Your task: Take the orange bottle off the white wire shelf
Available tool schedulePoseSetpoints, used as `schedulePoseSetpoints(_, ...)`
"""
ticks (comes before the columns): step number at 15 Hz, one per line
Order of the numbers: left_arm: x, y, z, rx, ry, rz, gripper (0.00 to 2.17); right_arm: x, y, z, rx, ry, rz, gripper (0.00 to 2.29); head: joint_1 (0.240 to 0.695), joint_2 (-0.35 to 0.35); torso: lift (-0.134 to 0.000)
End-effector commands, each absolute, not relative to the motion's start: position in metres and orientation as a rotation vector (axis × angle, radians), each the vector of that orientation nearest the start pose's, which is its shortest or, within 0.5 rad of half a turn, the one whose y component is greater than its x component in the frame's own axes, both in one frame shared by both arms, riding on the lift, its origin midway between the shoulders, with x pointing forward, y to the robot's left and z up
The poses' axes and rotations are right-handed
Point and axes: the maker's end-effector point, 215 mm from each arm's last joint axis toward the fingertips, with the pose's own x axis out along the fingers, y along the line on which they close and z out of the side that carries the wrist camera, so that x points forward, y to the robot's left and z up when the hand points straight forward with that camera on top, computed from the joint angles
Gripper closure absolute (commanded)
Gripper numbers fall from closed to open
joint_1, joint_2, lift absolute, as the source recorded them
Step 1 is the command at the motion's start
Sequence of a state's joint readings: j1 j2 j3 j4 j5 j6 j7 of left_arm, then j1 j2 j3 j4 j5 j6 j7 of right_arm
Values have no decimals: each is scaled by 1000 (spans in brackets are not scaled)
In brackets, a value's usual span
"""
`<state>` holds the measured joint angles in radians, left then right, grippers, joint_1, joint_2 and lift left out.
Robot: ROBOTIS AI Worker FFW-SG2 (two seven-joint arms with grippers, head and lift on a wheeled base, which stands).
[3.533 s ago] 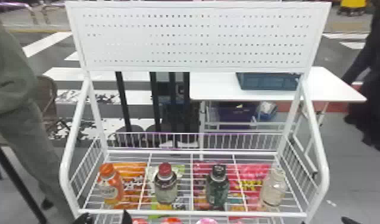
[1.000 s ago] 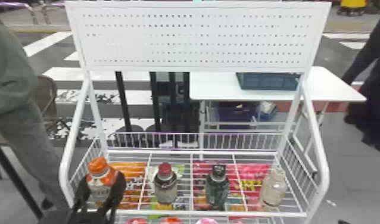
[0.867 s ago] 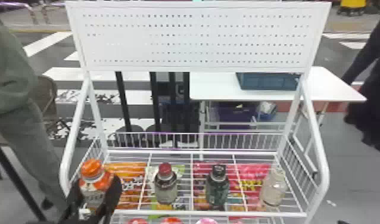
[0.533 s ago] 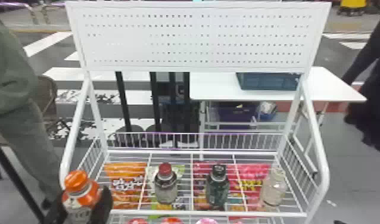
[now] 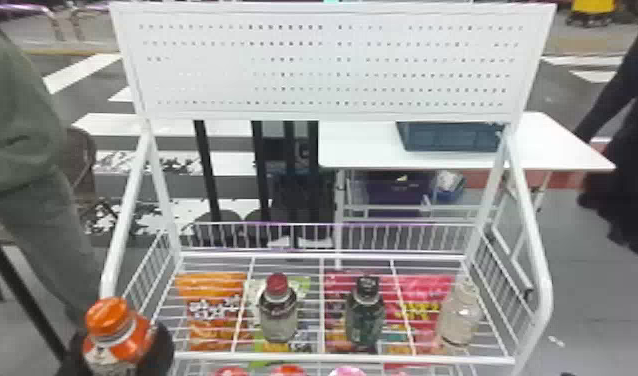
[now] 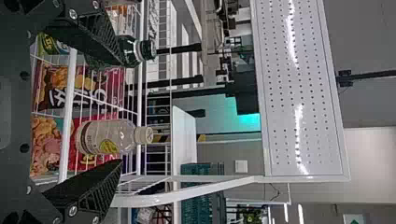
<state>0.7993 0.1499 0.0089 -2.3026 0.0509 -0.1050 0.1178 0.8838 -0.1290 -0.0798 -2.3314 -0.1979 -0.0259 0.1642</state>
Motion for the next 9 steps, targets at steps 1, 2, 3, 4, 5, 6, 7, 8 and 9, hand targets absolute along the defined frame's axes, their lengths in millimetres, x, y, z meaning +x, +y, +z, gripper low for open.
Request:
schedulePoseSetpoints(1,367,249,-283,57,-39,20,694,339,-223,-316,60,91,192,151,499,0,0)
schedulePoseSetpoints(2,366,249,-284,58,-36,21,694,338,-223,-316,60,91,193,151,499,0,0)
schedulePoseSetpoints(3,366,249,-285,58,-35,21,694,338,-222,-315,60,91,193,151,499,0,0)
schedulePoseSetpoints(4,366,250,-286,58,-33,21,694,337,-222,-316,60,93,193,151,499,0,0)
schedulePoseSetpoints(5,366,250,-286,58,-33,22,694,337,-222,-315,60,93,193,151,499,0,0)
schedulePoseSetpoints(6,366,250,-286,58,-33,22,694,337,-222,-314,59,91,195,151,499,0,0)
schedulePoseSetpoints(7,366,250,-286,58,-33,22,694,337,-222,-314,59,90,195,151,499,0,0)
schedulePoseSetpoints(8,366,249,-286,55,-33,21,694,337,-222,-312,59,87,195,151,499,0,0)
schedulePoseSetpoints(9,366,249,-285,54,-34,20,694,337,-222,-312,58,87,196,151,499,0,0)
